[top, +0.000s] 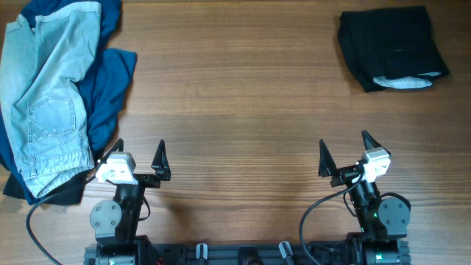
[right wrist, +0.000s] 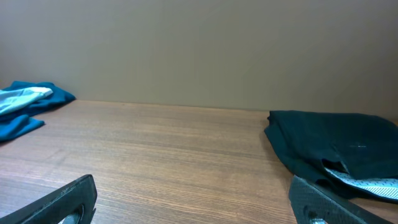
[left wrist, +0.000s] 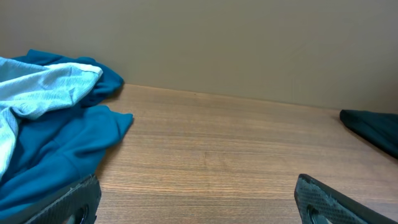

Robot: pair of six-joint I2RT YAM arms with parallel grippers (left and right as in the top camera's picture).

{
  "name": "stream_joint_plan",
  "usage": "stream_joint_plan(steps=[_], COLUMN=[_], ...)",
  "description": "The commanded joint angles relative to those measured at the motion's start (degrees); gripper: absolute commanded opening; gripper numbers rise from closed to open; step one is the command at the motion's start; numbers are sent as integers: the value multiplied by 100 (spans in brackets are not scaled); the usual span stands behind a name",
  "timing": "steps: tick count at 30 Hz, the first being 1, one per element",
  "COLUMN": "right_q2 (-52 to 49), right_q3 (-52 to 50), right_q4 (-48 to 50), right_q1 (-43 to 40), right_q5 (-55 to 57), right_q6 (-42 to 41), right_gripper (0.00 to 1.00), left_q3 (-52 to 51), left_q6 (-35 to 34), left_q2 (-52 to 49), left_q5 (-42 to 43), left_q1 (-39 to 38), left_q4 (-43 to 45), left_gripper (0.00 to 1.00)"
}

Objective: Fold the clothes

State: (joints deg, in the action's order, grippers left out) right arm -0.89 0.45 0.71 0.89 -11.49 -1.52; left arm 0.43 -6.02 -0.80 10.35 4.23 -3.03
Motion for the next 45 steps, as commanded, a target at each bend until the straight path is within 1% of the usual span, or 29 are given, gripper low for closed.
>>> stream_joint_plan(steps=[1,21,24,31,34,40,43,45], right_q2=[61,61,61,61,61,61,61,61], right_q3=[-15,-15,-15,-15,-15,-15,-15,-13], right_q4=[13,13,9,9,11,278,533,857], right_q1=[24,24,24,24,22,22,22,22], right_q5=[55,55,164,166,446,448,308,79], right_q6=[-85,-85,186,157,459,457,291,-125], right_gripper=[100,100,100,100,100,100,100,100], left_q3=[-11,-11,-11,-11,-11,-11,-11,-11], left_q6=[92,92,92,92,90,92,70,44], left_q2=[42,42,42,42,42,42,42,42], left_q5=[48,48,48,48,50,48,90,92], left_q1=[-26,-26,-26,-26,-26,-26,-26,-26], left_q4=[-44,-42,-44,-42,-42,-28,-35,-26], left_gripper=[100,100,100,100,100,100,100,100])
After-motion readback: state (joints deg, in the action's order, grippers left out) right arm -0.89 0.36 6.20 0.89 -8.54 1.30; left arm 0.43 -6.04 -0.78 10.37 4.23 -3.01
